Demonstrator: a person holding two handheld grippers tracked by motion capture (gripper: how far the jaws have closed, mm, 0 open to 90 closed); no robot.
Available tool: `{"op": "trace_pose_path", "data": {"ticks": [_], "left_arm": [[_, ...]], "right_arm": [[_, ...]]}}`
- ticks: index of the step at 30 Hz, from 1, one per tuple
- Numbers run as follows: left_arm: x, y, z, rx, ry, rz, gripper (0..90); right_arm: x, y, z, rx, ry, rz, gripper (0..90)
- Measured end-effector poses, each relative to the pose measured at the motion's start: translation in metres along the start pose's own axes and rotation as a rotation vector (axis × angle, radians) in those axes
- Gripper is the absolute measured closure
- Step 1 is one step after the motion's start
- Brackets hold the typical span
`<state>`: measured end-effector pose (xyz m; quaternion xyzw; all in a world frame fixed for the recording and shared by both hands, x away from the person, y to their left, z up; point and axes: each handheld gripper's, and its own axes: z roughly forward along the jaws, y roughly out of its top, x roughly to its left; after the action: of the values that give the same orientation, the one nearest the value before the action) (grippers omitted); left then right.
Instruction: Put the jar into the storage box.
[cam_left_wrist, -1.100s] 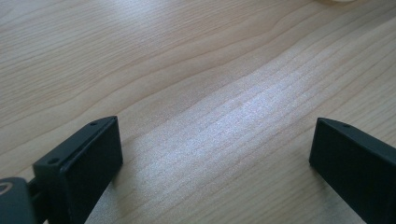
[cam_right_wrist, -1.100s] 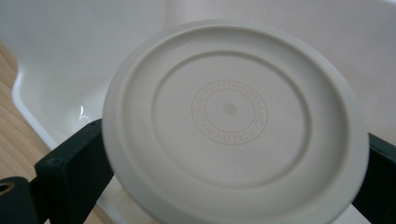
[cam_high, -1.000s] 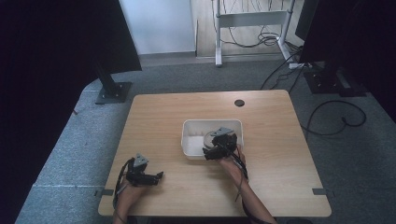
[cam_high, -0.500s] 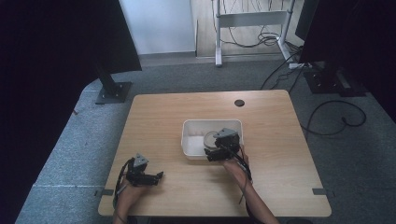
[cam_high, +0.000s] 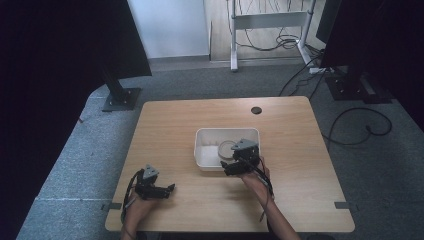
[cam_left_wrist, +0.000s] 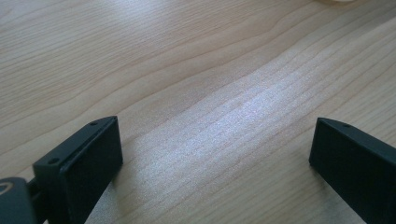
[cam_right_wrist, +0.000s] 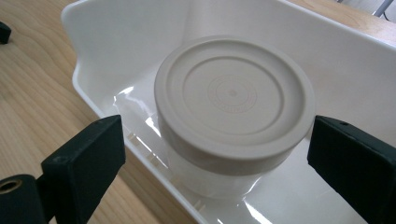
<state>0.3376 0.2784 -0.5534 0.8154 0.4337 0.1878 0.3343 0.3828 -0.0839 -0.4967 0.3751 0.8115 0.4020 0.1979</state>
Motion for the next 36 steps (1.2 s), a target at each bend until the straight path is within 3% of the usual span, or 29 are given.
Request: {"op": "trace_pose_path", "data": {"ticks": [36], "left_arm": [[0.000, 0.000, 0.000, 0.001, 0.000, 0.002, 2.4]], "right_arm": [[0.002, -0.020, -0.032, -0.033, 0.009, -0.056, 3.8]]}}
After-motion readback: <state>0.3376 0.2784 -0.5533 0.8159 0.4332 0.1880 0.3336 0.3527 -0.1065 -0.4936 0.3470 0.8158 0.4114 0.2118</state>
